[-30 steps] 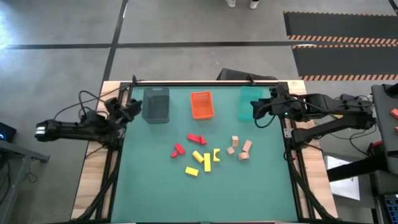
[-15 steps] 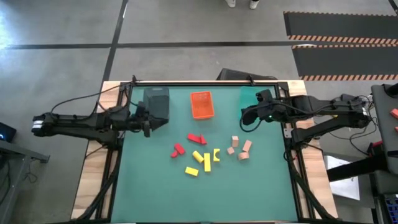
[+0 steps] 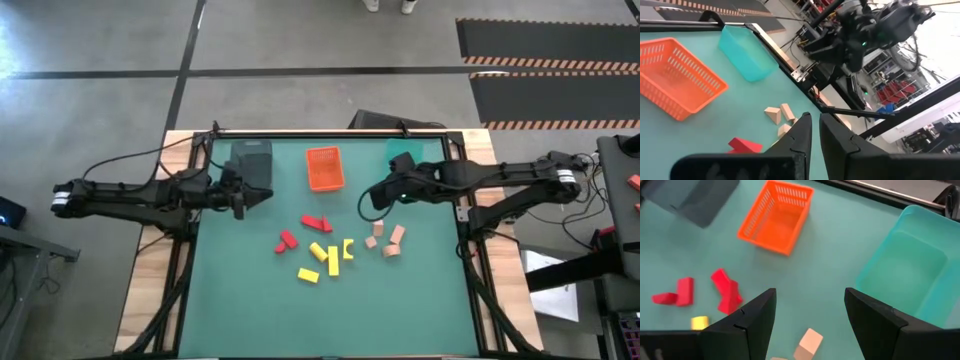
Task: Sort & place blocks by color
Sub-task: Put the red block into the green bin, then put the yellow block into the black bin
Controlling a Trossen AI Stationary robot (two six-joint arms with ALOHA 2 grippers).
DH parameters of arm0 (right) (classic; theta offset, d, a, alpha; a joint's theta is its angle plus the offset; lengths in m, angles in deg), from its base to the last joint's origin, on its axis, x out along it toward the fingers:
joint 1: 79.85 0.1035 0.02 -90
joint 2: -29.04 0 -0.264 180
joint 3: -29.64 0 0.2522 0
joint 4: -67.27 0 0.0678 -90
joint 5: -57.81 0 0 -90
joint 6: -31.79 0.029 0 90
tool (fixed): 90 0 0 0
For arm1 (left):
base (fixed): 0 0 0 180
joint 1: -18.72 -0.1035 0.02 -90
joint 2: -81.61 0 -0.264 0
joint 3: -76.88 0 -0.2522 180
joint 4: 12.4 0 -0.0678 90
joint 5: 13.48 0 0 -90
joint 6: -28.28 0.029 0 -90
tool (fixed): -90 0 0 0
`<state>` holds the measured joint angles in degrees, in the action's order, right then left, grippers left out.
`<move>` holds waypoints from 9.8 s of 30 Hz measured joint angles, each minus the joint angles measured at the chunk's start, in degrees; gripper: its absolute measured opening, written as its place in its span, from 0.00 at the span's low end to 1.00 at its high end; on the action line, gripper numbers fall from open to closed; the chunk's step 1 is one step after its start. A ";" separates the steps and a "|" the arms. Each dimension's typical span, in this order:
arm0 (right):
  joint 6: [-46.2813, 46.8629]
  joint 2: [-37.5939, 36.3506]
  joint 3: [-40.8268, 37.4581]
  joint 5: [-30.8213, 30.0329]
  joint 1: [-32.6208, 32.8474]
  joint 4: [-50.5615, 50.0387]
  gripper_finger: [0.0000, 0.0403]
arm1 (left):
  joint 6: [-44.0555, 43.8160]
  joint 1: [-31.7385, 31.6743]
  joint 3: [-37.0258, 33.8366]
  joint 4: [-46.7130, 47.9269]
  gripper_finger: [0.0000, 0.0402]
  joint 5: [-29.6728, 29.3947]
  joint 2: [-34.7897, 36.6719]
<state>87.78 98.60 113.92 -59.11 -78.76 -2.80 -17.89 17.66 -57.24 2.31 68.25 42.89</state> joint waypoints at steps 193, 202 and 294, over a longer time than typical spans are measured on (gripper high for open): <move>-20.44 23.98 -2.71 29.95 -48.74 7.68 0.33 | 14.10 -0.05 -0.26 -10.68 0.05 -29.75 20.31; -19.16 18.29 3.67 29.86 -47.24 3.37 0.36 | 14.02 -0.05 -0.26 -10.64 0.05 -29.73 17.30; -36.59 -32.35 -30.29 31.63 -1.84 33.96 0.13 | -58.64 14.67 36.92 16.57 0.05 4.68 -56.02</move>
<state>51.19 66.25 83.62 -27.48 -80.60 31.16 -76.53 32.34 -20.32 18.88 72.92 -13.13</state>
